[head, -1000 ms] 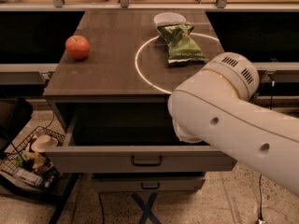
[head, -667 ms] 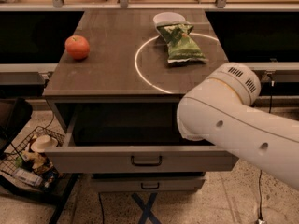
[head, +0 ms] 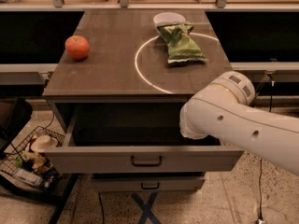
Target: Open top drawer
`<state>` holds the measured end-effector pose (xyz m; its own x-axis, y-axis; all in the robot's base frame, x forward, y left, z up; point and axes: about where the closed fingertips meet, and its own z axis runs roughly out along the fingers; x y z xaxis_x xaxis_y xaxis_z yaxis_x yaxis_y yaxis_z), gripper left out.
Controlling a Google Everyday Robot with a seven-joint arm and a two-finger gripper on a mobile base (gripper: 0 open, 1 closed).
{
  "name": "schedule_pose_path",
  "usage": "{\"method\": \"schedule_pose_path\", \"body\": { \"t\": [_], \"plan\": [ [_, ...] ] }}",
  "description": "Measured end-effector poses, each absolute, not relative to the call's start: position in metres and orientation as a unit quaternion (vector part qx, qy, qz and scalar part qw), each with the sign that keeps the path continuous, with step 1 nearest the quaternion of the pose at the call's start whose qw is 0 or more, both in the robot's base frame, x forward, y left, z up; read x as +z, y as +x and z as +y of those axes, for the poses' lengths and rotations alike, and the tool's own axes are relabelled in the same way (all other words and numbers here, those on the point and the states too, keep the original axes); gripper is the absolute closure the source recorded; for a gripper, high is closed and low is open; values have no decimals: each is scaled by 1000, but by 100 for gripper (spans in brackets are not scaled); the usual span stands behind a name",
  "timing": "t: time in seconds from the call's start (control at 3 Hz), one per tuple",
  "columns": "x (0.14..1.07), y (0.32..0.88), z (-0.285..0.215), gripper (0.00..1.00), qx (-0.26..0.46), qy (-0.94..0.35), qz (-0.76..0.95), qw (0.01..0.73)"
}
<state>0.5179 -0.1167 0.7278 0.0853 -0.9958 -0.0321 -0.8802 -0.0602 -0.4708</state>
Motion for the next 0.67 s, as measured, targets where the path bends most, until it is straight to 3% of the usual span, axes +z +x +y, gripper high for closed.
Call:
{"method": "schedule_pose_path", "body": {
  "t": [0.67],
  "plan": [
    [684,527,-130,100,-115,-708,673,182]
  ]
}}
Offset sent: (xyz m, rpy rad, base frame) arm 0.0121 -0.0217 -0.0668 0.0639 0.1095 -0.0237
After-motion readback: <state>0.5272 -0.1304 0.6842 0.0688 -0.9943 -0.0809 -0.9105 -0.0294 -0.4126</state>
